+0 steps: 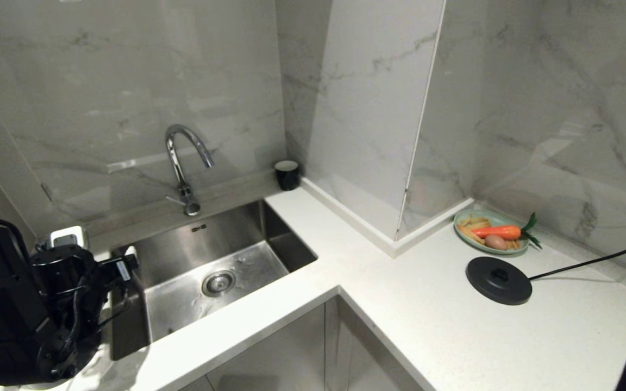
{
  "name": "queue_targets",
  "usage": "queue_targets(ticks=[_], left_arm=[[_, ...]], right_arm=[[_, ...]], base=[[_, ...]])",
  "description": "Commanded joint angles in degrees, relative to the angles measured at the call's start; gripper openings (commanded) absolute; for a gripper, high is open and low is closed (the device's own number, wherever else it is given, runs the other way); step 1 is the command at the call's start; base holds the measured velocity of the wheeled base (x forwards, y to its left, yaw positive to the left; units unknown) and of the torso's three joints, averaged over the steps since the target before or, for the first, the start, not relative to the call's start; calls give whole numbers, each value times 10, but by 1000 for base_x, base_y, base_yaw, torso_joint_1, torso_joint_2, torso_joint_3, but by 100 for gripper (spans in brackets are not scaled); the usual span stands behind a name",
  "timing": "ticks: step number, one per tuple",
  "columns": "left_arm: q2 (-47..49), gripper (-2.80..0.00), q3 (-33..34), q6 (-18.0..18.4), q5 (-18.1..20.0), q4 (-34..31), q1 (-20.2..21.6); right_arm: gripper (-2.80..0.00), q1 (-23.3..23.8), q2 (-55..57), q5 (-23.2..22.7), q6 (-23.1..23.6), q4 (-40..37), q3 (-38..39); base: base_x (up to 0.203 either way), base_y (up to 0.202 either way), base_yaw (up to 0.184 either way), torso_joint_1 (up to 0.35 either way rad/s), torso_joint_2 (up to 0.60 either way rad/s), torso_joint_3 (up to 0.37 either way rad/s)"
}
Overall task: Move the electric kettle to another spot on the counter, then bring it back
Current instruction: Grab the kettle
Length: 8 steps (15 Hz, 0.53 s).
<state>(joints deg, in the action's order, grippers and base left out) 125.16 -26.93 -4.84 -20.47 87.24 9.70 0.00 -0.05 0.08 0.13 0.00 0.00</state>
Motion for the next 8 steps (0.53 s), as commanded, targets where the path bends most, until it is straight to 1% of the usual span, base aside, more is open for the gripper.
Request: queue_targets(ticks=[1,8], left_arm=[[1,-280,5,-1,-3,4,1],[5,-280,4,-1,-3,4,1]], right_arm=[[-280,0,0,0,0,0,0],[-280,0,0,0,0,0,0]], base=[[0,0,0,0,0,0],[0,0,0,0,0,0]])
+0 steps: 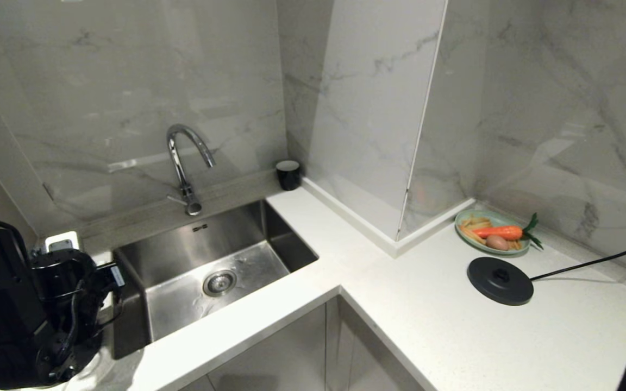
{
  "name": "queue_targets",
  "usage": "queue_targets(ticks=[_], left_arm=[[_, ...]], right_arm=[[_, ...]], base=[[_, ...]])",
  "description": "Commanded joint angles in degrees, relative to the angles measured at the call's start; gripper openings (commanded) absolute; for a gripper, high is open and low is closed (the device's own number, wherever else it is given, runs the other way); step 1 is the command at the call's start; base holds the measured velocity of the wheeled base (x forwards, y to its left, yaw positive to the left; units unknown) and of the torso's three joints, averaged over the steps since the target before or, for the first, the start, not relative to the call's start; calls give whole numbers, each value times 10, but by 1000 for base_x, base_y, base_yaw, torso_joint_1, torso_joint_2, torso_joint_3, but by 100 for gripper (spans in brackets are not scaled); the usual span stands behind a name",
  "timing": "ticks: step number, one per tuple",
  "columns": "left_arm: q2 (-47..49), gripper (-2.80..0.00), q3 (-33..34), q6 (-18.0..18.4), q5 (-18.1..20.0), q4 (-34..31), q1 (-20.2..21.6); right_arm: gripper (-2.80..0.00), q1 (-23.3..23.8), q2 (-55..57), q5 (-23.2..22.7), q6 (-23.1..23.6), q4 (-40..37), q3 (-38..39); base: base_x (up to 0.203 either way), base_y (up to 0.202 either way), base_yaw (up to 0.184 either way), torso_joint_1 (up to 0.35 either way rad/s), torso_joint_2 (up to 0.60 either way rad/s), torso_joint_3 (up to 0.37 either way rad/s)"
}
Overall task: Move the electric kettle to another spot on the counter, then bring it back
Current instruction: Grab the kettle
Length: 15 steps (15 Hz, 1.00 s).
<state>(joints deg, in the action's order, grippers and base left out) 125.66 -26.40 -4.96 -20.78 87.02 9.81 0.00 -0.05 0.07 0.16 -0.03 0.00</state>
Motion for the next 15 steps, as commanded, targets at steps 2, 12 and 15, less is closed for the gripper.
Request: queue_targets(ticks=[2,12,15], left_arm=[[0,-280,-7,0,0,6,0],[-44,-280,6,1,3,6,-30],[-62,-280,6,4,2,6,-48]], right_arm=[[-280,0,0,0,0,0,0],[-280,0,0,0,0,0,0],[-280,0,0,0,0,0,0]], base=[[0,0,0,0,0,0],[0,0,0,0,0,0],[0,0,0,0,0,0]])
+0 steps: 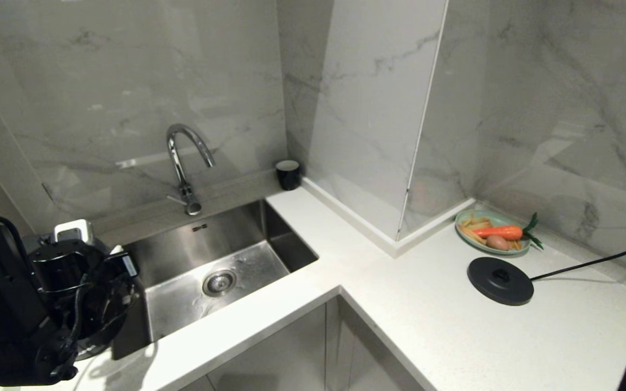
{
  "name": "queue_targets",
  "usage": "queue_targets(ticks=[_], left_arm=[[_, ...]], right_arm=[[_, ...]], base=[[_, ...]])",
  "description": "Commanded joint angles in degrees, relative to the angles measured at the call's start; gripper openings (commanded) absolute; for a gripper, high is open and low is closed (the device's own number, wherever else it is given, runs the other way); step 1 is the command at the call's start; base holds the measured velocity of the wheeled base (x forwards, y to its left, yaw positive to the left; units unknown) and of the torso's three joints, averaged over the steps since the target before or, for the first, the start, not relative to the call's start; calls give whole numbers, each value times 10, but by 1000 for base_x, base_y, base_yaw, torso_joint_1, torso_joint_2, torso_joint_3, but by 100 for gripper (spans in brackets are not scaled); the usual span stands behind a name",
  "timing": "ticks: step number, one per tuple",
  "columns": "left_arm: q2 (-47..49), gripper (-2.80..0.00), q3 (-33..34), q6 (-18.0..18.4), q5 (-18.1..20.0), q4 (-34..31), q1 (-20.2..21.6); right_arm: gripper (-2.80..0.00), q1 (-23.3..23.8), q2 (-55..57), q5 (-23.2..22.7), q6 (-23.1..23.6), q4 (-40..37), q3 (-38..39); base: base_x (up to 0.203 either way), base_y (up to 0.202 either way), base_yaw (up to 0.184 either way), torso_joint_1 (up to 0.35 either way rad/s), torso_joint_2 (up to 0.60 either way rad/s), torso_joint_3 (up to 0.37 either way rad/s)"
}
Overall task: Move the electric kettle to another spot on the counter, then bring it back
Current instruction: Grab the kettle
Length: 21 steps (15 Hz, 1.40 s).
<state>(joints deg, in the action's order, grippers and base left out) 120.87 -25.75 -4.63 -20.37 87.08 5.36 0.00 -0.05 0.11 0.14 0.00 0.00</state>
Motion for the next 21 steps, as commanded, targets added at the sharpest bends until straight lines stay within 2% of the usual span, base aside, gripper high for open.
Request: queue_targets(ticks=[1,5,9,16,18,21], left_arm=[[-18,-280,-1,1,-3,6,-4],[-19,-280,1,5,-3,6,-6],[-27,-280,-6,27,-1,6,-7],[-80,-280,-15,31,-2,-15,-53],[-84,-280,-18,48,-3,-20,-68],[-85,-280,-20,53,-5,-21,-89]], right_arm=[[-280,0,0,-1,0,0,0],[-280,0,0,0,0,0,0],[-280,0,0,0,0,0,0],[-280,0,0,-1,0,0,0],[-280,0,0,0,0,0,0],[-280,0,0,0,0,0,0]], base=[[0,0,0,0,0,0],[0,0,0,0,0,0],[0,0,0,0,0,0],[0,0,0,0,0,0],[0,0,0,0,0,0],[0,0,0,0,0,0]])
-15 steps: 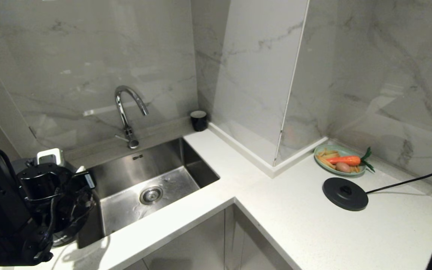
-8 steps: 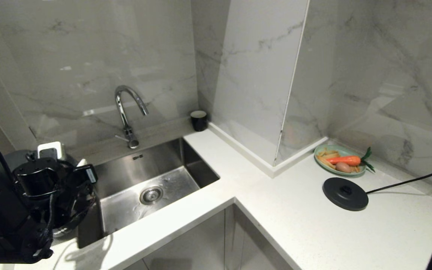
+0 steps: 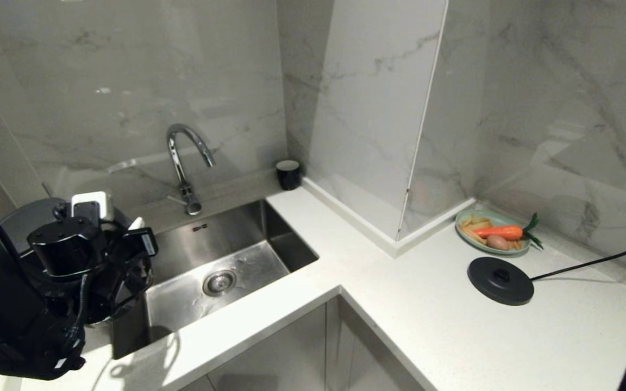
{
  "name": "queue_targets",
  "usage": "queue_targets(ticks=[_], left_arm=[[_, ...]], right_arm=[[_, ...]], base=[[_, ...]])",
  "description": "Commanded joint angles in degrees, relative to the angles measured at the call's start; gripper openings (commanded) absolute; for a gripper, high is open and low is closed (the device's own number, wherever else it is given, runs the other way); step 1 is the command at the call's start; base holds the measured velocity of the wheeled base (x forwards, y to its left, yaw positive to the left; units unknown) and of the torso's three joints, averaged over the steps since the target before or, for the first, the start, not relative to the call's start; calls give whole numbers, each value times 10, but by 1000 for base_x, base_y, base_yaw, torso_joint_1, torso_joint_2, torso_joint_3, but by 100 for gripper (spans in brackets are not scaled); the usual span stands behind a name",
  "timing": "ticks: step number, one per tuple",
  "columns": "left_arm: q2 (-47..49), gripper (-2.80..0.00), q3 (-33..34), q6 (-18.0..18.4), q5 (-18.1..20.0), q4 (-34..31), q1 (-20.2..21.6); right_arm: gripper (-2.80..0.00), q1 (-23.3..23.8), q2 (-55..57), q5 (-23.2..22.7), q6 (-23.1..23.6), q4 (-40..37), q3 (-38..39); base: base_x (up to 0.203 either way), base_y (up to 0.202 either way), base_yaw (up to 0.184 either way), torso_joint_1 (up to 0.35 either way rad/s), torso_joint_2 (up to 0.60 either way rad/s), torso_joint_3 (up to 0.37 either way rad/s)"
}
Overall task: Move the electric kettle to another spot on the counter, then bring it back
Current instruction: Grab the kettle, then place it on the power base
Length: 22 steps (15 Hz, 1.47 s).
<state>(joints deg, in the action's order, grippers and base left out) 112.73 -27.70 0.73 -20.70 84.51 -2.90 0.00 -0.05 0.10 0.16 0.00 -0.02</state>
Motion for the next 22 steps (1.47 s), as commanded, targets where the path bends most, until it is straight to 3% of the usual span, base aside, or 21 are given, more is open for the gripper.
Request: queue_targets(ticks=[1,9,22], left_arm=[[-3,-280,0,1,-2,5,-15],[-4,-280,8,10,0,0,-83],[-29,-280,26,9,0,0,-87]], right_arm=[[-280,0,0,0,0,0,0],[-280,0,0,0,0,0,0],[-280,0,0,-1,2,0,0]], base=[[0,0,0,0,0,0],[0,0,0,0,0,0],[0,0,0,0,0,0]])
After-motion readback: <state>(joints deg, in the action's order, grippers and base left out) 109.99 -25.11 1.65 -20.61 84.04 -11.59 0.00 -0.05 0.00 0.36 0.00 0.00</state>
